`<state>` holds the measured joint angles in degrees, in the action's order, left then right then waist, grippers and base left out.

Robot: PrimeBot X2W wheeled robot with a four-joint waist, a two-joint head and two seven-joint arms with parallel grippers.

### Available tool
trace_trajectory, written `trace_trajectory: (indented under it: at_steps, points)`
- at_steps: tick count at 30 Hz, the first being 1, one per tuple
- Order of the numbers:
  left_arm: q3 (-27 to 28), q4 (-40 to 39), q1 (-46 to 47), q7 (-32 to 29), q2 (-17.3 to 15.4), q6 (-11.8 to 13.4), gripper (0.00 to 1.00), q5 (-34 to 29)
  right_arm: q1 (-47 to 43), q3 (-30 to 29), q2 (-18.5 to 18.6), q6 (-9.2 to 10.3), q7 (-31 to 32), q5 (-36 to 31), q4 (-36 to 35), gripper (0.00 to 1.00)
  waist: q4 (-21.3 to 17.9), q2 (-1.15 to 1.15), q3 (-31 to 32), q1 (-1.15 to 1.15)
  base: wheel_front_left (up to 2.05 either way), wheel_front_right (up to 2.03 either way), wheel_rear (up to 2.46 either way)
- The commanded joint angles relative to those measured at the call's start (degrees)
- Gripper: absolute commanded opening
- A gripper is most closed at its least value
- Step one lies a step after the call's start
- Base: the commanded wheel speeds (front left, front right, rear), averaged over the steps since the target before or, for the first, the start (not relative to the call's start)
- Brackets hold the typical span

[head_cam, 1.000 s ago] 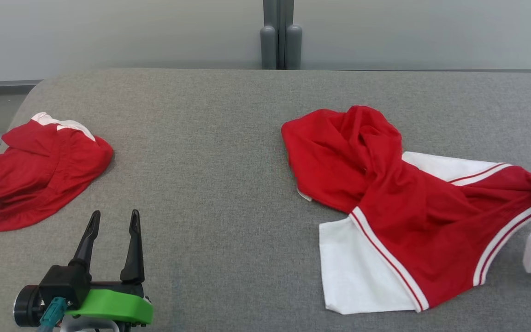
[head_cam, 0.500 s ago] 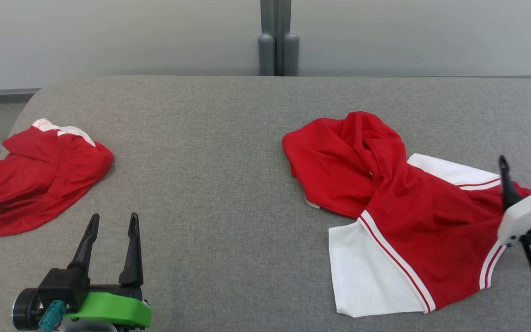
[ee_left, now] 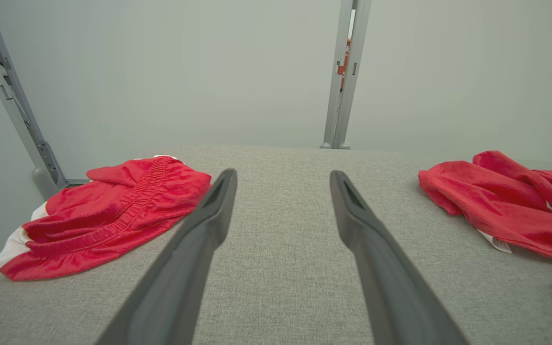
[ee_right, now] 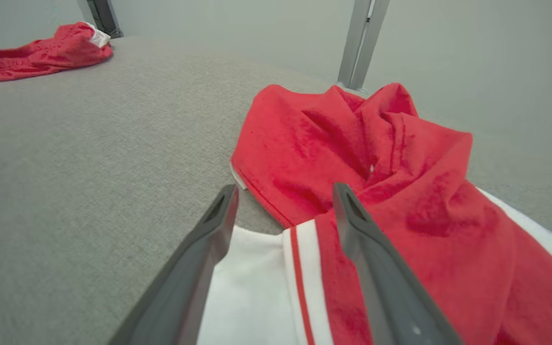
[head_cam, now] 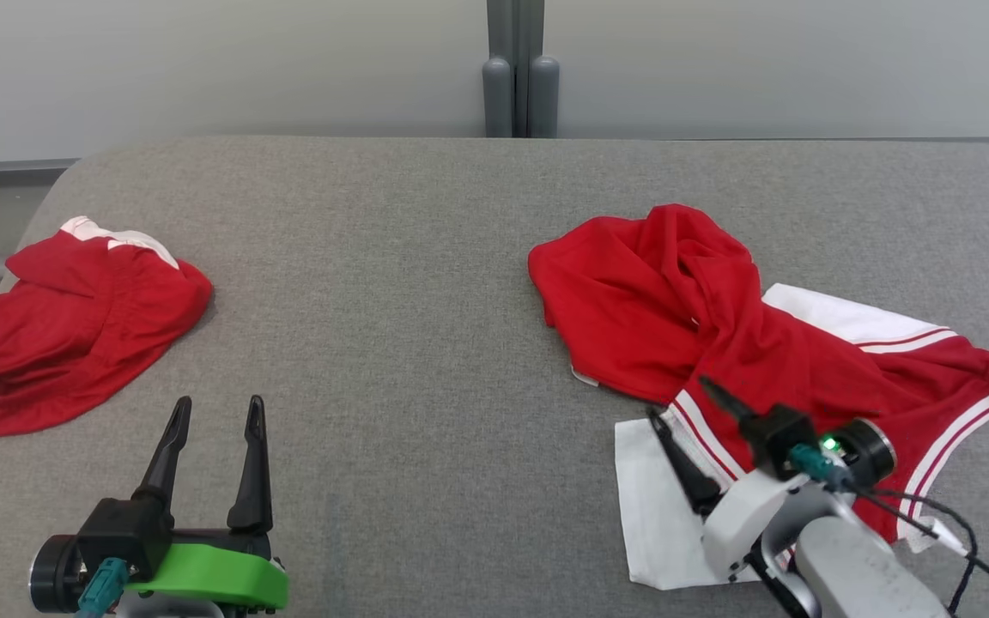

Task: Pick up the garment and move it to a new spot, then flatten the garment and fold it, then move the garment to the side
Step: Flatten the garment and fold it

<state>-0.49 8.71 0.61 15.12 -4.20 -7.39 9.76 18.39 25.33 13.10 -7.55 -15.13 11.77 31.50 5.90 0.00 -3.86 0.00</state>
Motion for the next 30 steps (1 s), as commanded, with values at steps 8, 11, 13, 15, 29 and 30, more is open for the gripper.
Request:
trace_trajectory:
  at_steps: [8, 11, 13, 15, 29, 30]
  points:
    - [0.3, 0.1, -0.1, 0.0, 0.3, -0.1, 1.0, 0.0, -3.7, 11.6, 1.5, 0.11, 1.8, 3.6, 1.2, 1.0, 0.9, 0.0, 0.0, 0.0, 0.0, 0.0, 0.0]
    - [0.4, 0.1, -0.3, 0.0, 0.4, -0.1, 1.0, 0.1, -4.9, 12.8, 2.1, 0.11, 2.4, 4.3, 1.6, 1.0, 1.0, 0.0, 0.1, 0.0, 0.0, 0.0, 0.0]
    - [0.6, 0.0, -0.5, 0.0, 0.4, -0.1, 1.0, 0.1, -5.4, 13.5, 2.5, 0.11, 3.1, 4.3, 2.1, 1.0, 0.9, 0.0, 0.2, 0.0, 0.0, 0.0, 0.0]
    - [0.7, 0.0, -0.6, 0.0, 0.5, -0.1, 1.0, 0.1, -5.7, 14.2, 2.4, 0.11, 3.9, 4.7, 2.9, 1.0, 0.8, 0.0, 0.2, 0.0, 0.0, 0.0, 0.0]
    - [1.1, 0.1, -1.1, 0.0, 0.5, -0.1, 1.0, -0.1, -7.5, 6.3, 2.6, 0.16, 1.5, 6.0, 5.6, 0.0, -1.4, 0.0, 1.0, 0.0, 0.0, 0.0, 0.0]
    - [1.1, 0.1, -1.2, 0.0, 0.5, -0.1, 1.0, -0.1, -8.1, 4.6, 2.7, 0.13, 1.0, 5.8, 4.6, 0.0, -1.6, 0.0, 1.1, 0.0, 0.0, 0.0, 0.0]
